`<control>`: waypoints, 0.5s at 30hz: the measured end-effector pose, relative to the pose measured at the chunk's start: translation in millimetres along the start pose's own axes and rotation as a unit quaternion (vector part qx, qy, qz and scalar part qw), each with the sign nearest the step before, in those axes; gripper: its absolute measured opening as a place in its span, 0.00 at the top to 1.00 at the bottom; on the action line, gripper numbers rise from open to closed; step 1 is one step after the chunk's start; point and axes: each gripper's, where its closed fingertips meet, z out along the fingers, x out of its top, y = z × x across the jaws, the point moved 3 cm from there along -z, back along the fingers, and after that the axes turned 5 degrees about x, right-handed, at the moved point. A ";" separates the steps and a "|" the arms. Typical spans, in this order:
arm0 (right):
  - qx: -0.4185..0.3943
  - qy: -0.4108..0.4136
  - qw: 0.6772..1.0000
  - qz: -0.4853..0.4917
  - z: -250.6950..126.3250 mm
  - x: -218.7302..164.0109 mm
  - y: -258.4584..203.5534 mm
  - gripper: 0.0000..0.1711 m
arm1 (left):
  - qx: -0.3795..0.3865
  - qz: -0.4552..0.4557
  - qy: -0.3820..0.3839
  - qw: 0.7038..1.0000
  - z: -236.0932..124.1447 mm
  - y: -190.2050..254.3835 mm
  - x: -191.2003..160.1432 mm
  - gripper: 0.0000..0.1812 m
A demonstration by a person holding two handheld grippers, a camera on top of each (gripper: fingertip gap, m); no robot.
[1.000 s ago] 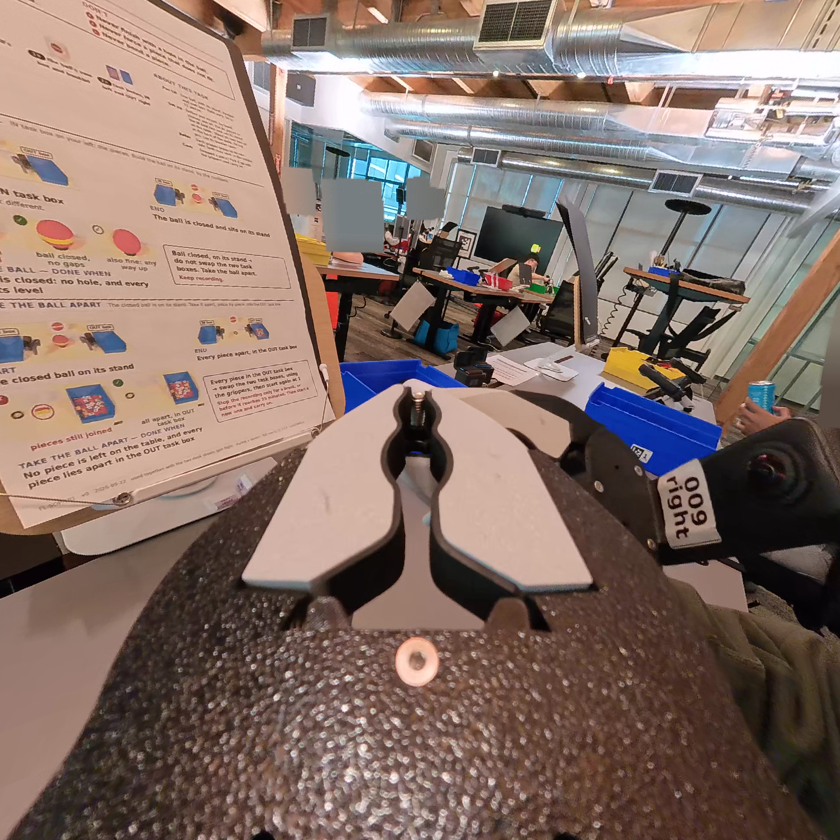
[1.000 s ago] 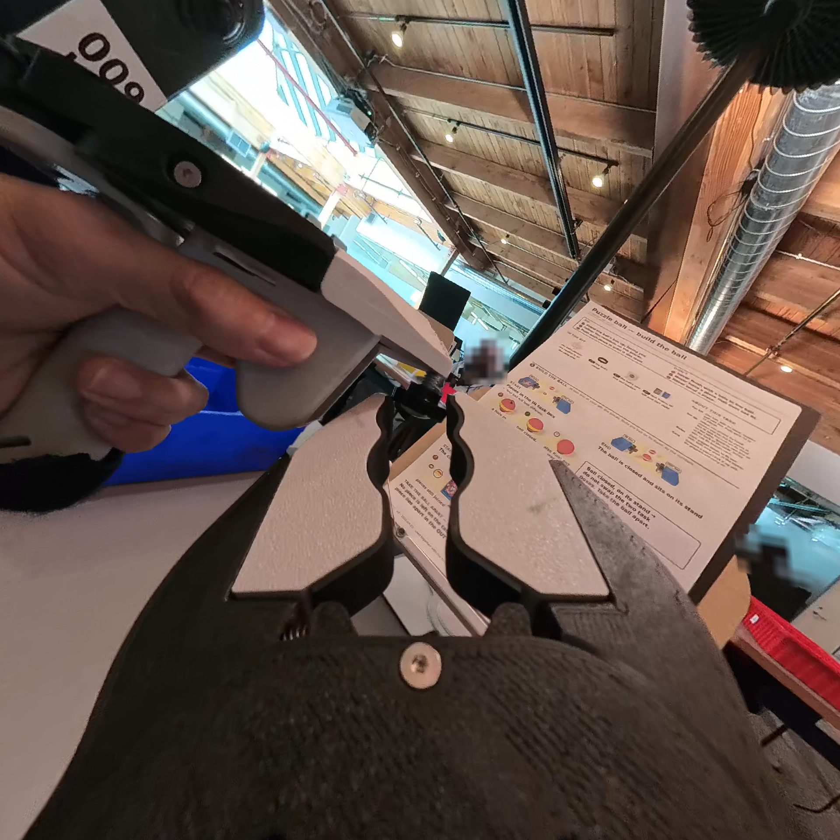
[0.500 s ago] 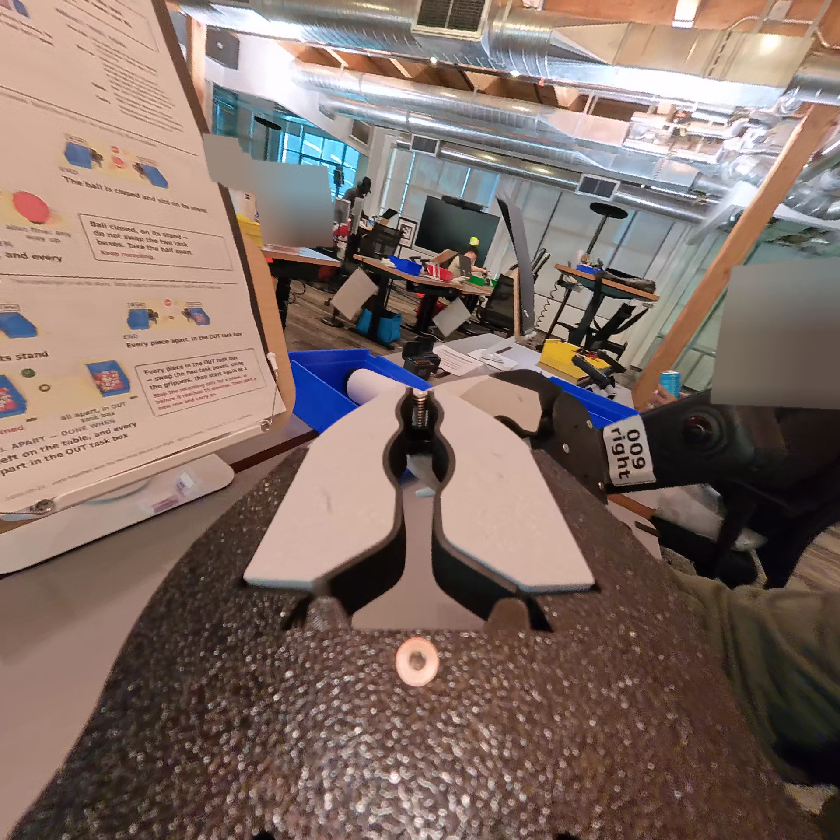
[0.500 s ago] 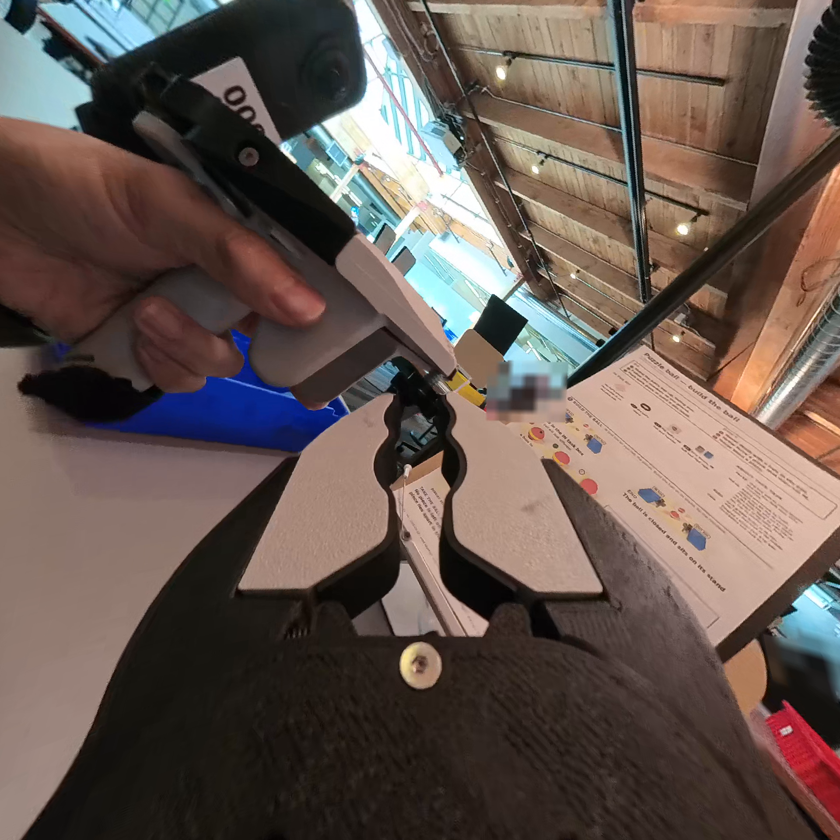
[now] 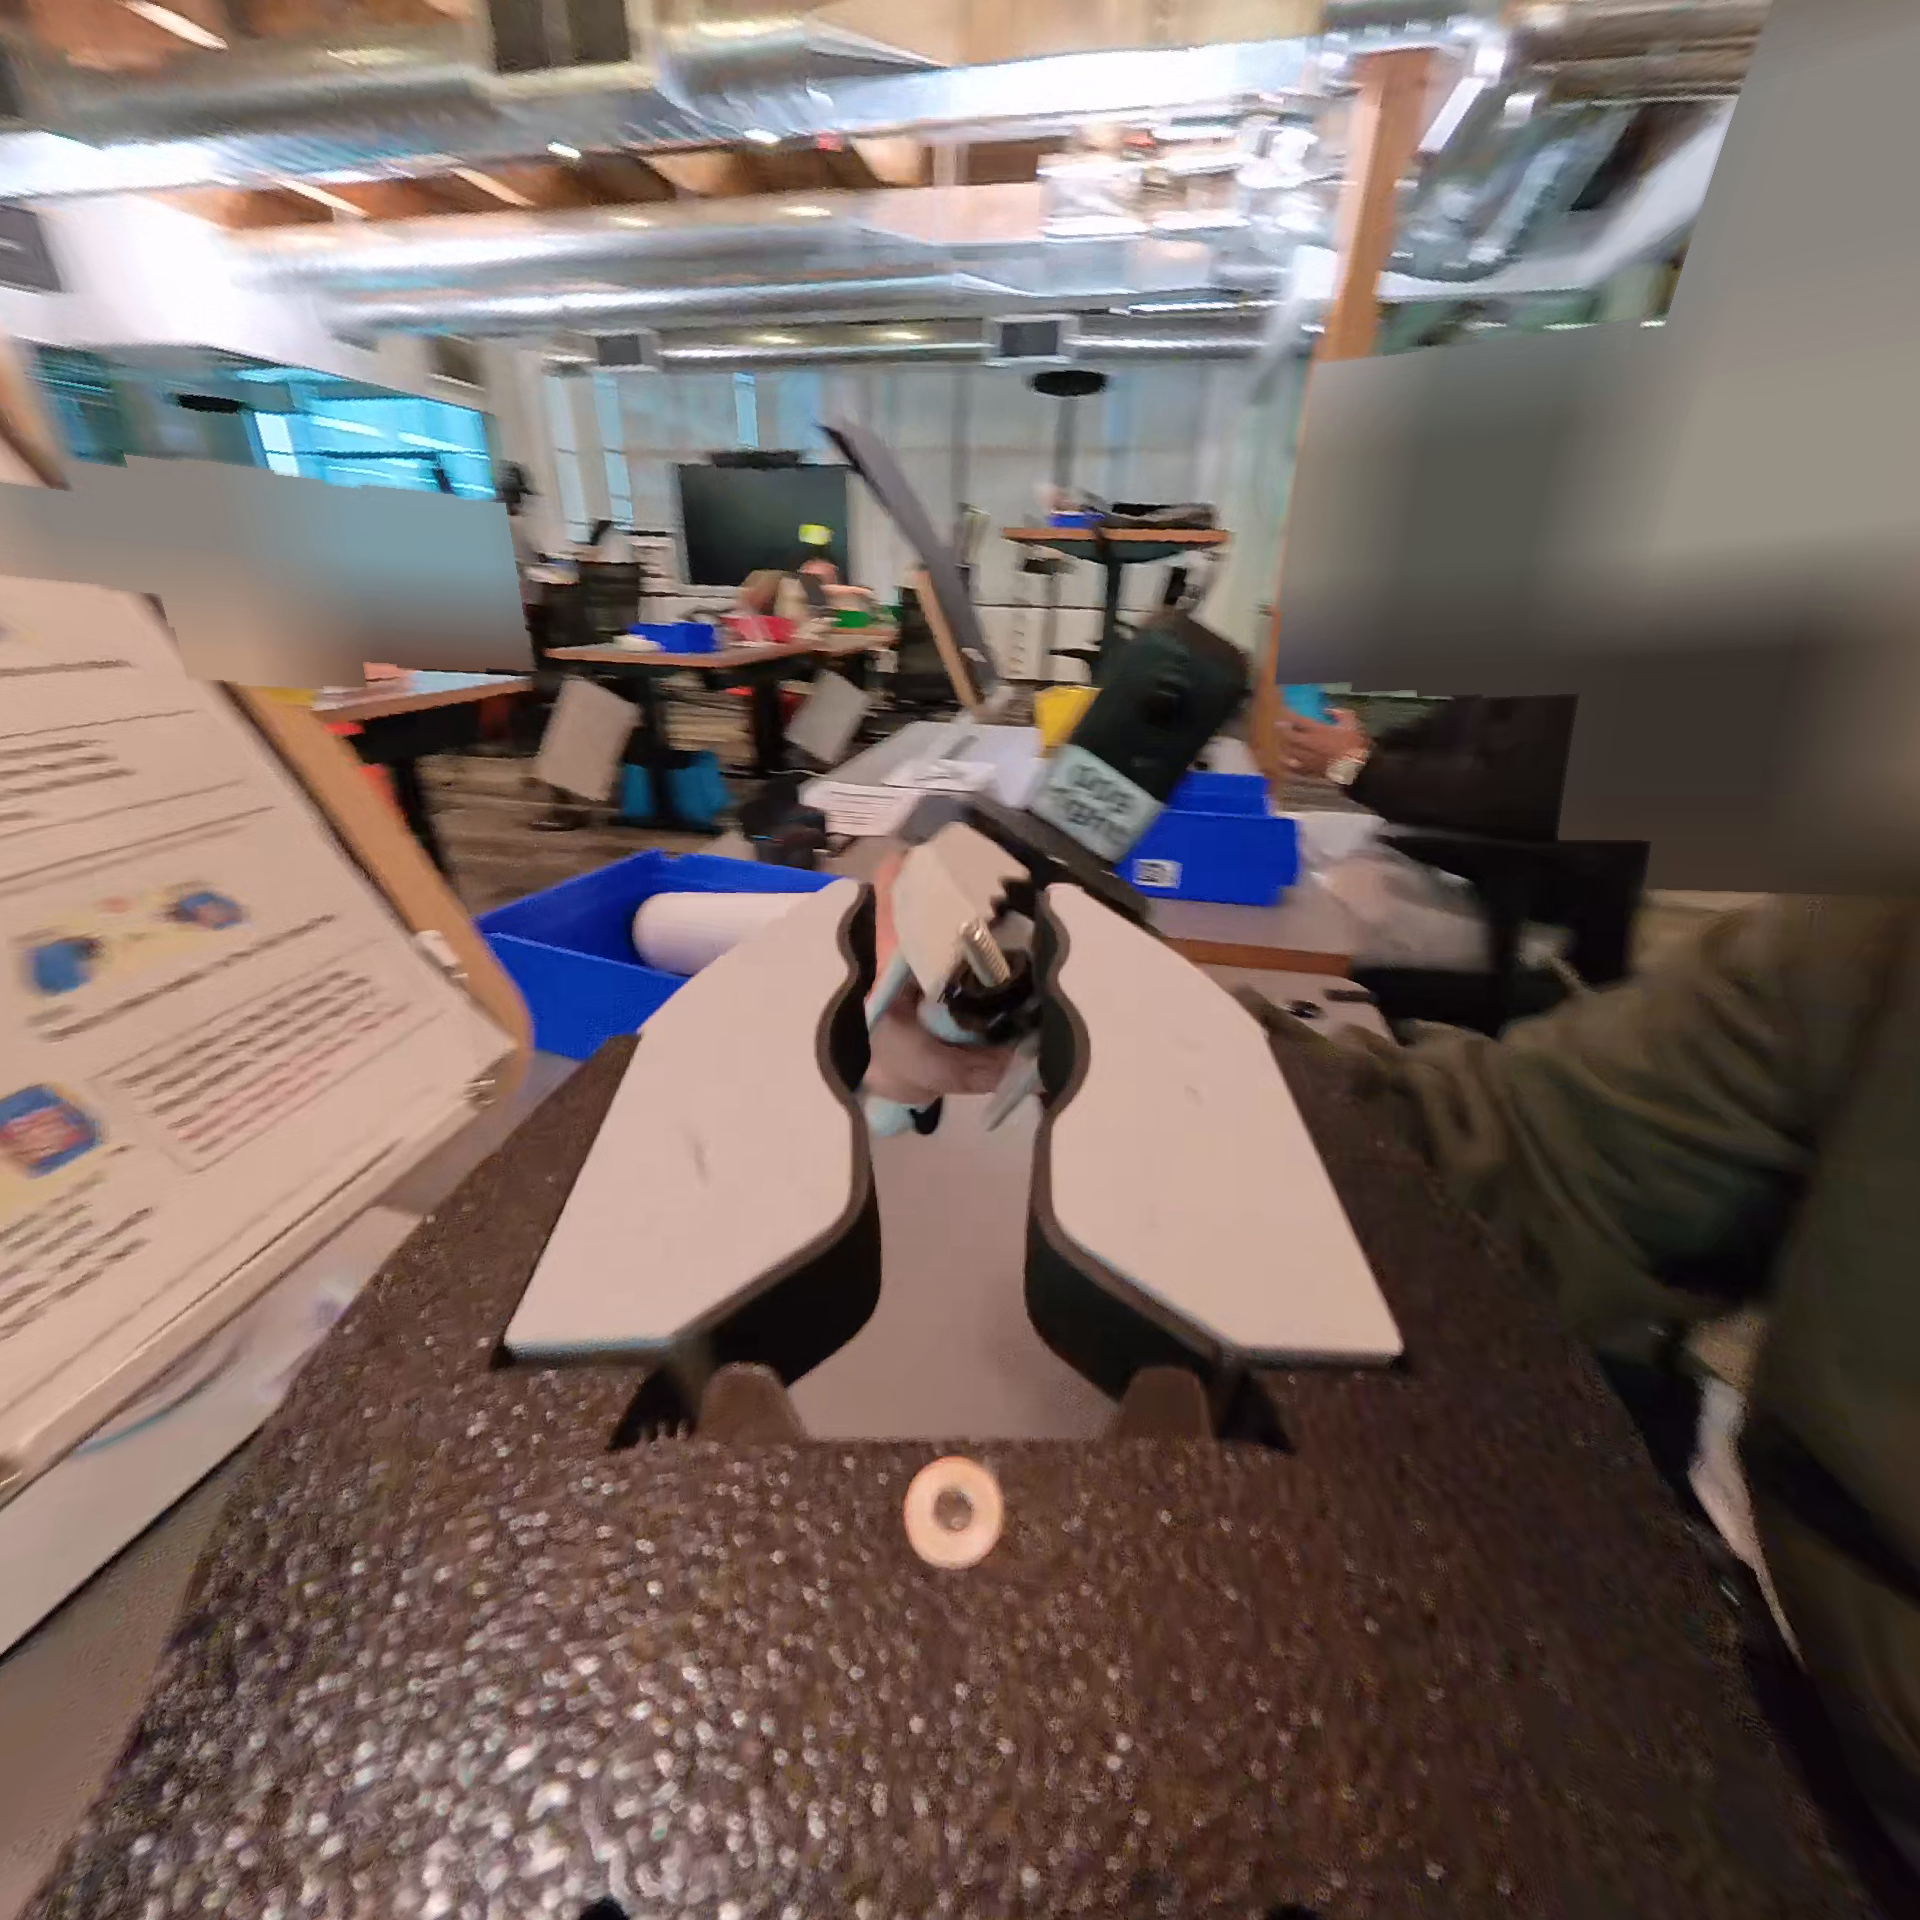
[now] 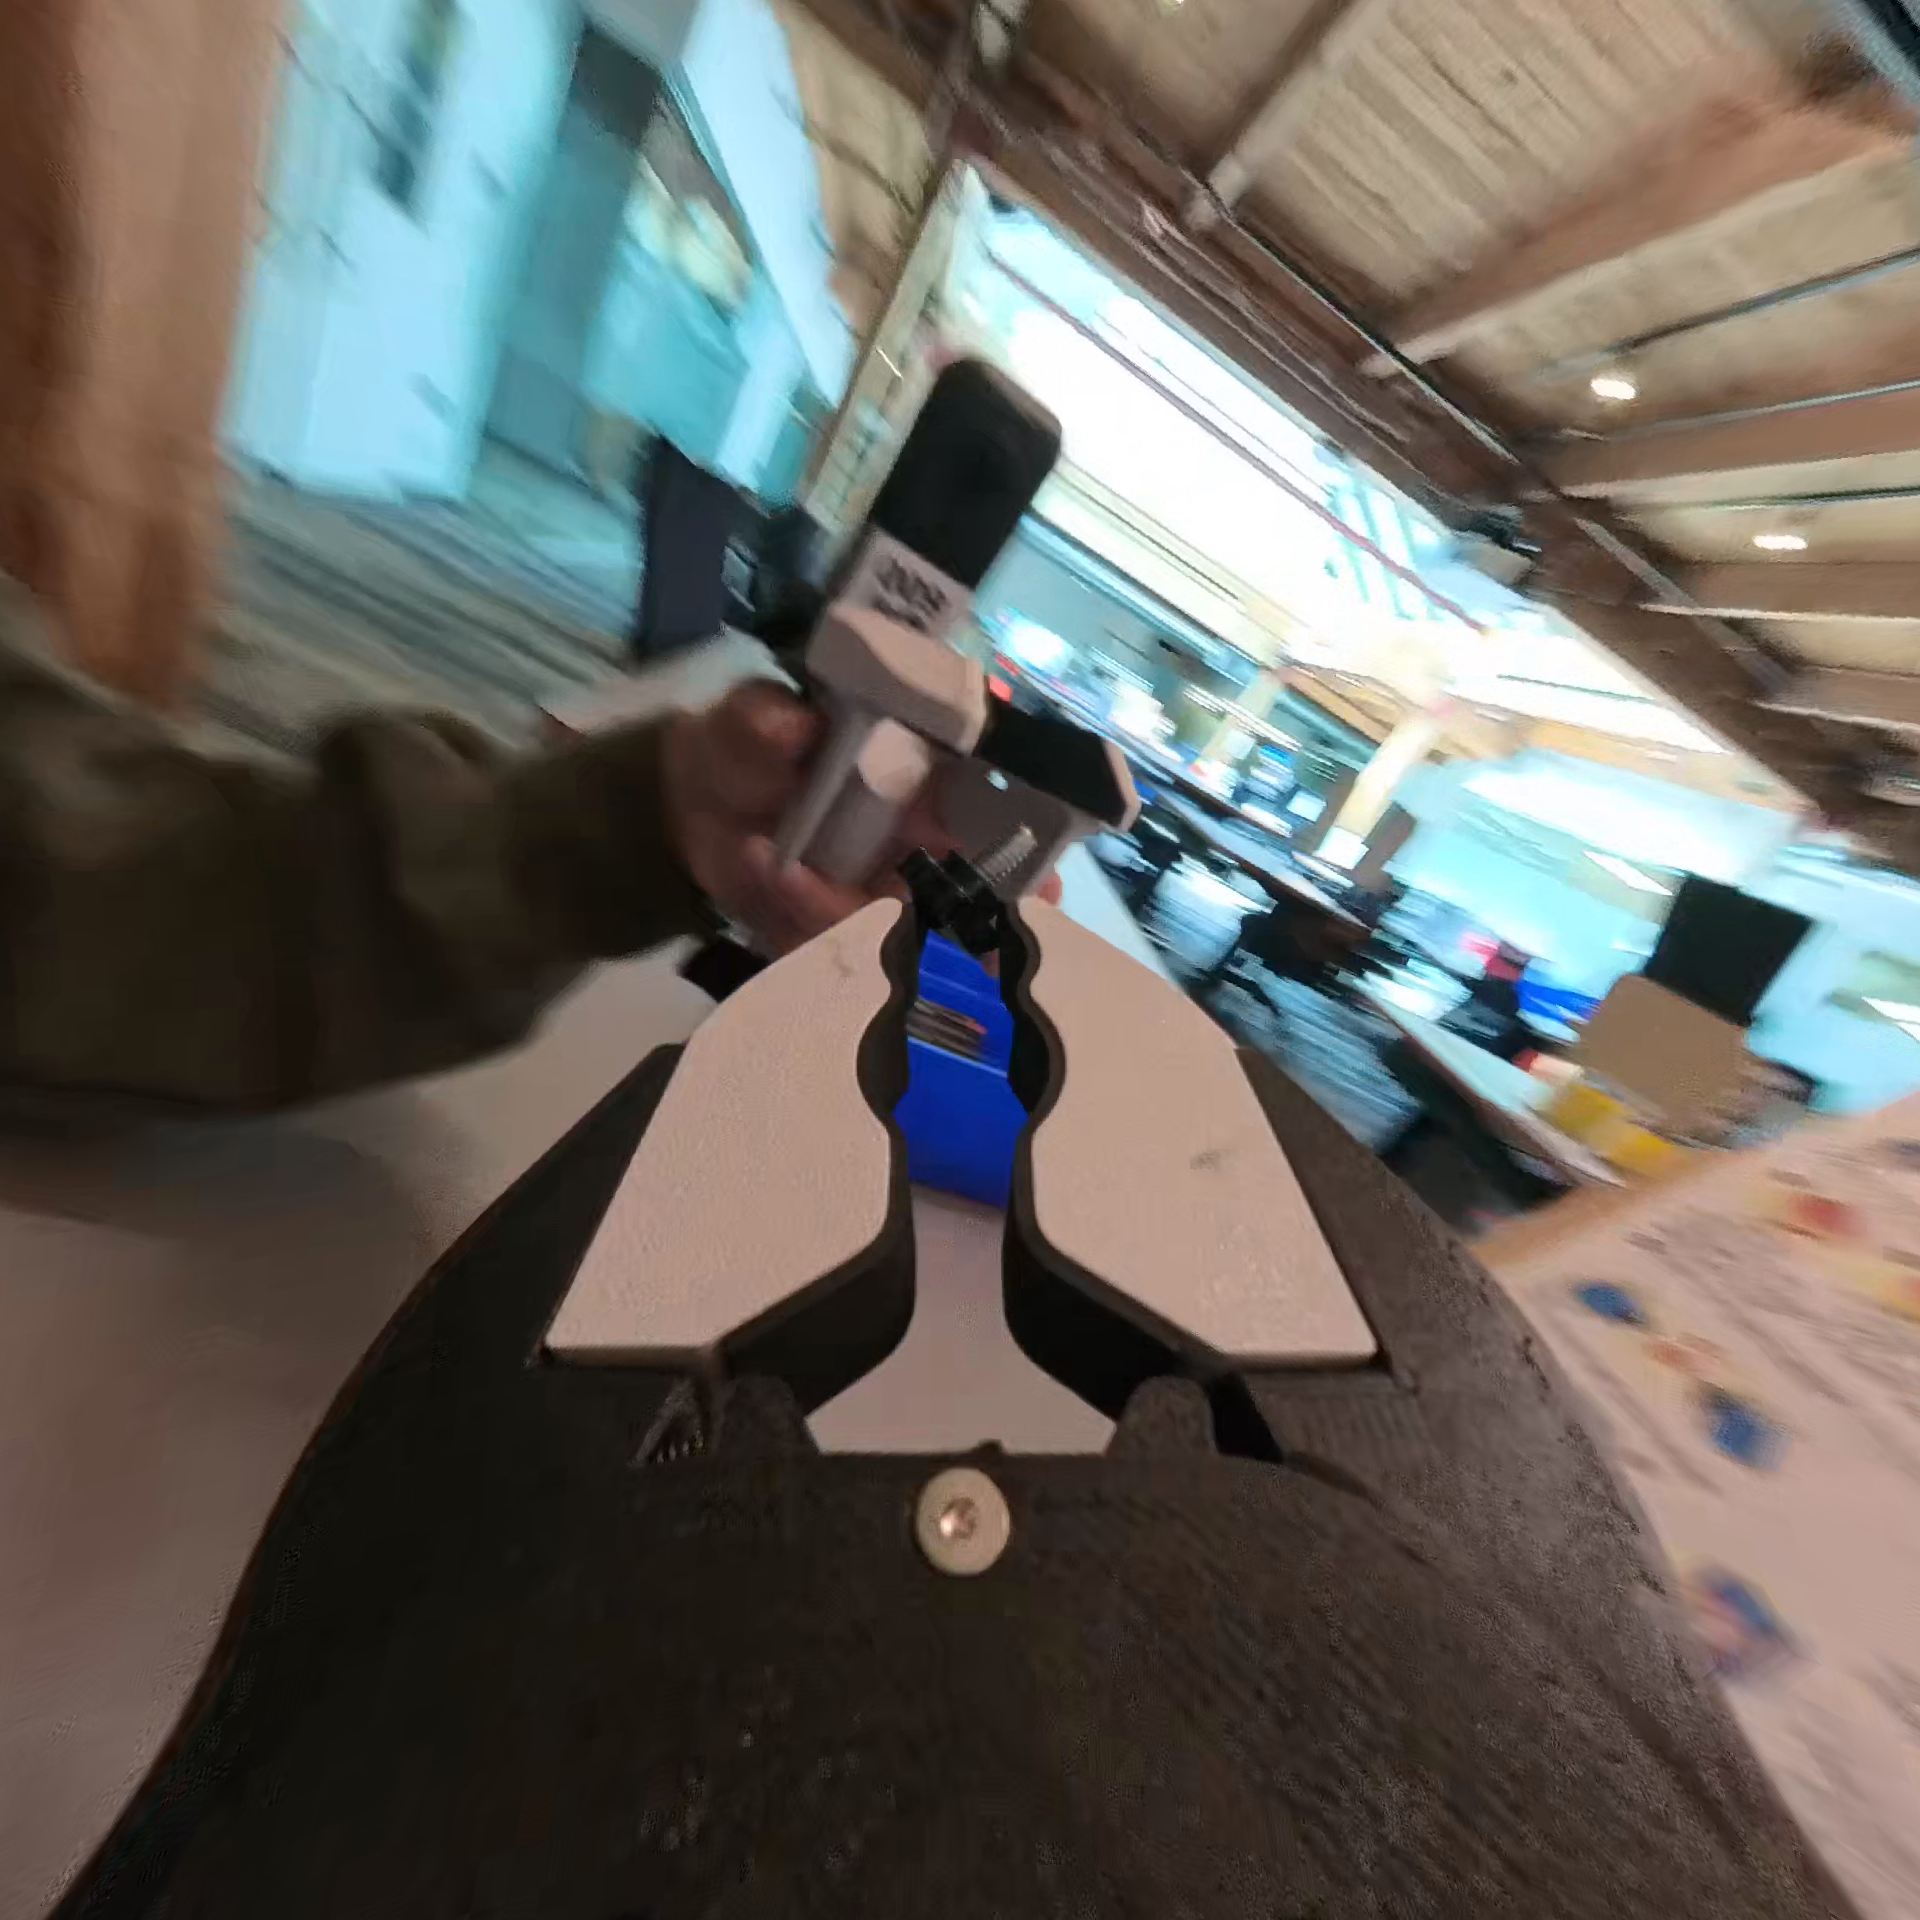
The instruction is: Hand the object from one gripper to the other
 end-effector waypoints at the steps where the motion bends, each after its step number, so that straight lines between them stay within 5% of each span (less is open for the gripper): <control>1: 0.038 0.029 0.998 0.035 -1.2 3.3 -5.5 0.91 | -0.025 0.000 0.000 1.000 -1.2 4.4 -1.8 0.87; 9: 0.156 0.085 0.979 0.097 -1.8 11.9 -28.7 0.91 | -0.137 0.018 -0.025 0.990 7.1 32.5 -16.5 0.88; 15: 0.146 0.080 0.981 0.104 0.8 11.4 -27.5 0.91 | -0.142 0.006 -0.024 0.990 7.4 30.4 -12.7 0.97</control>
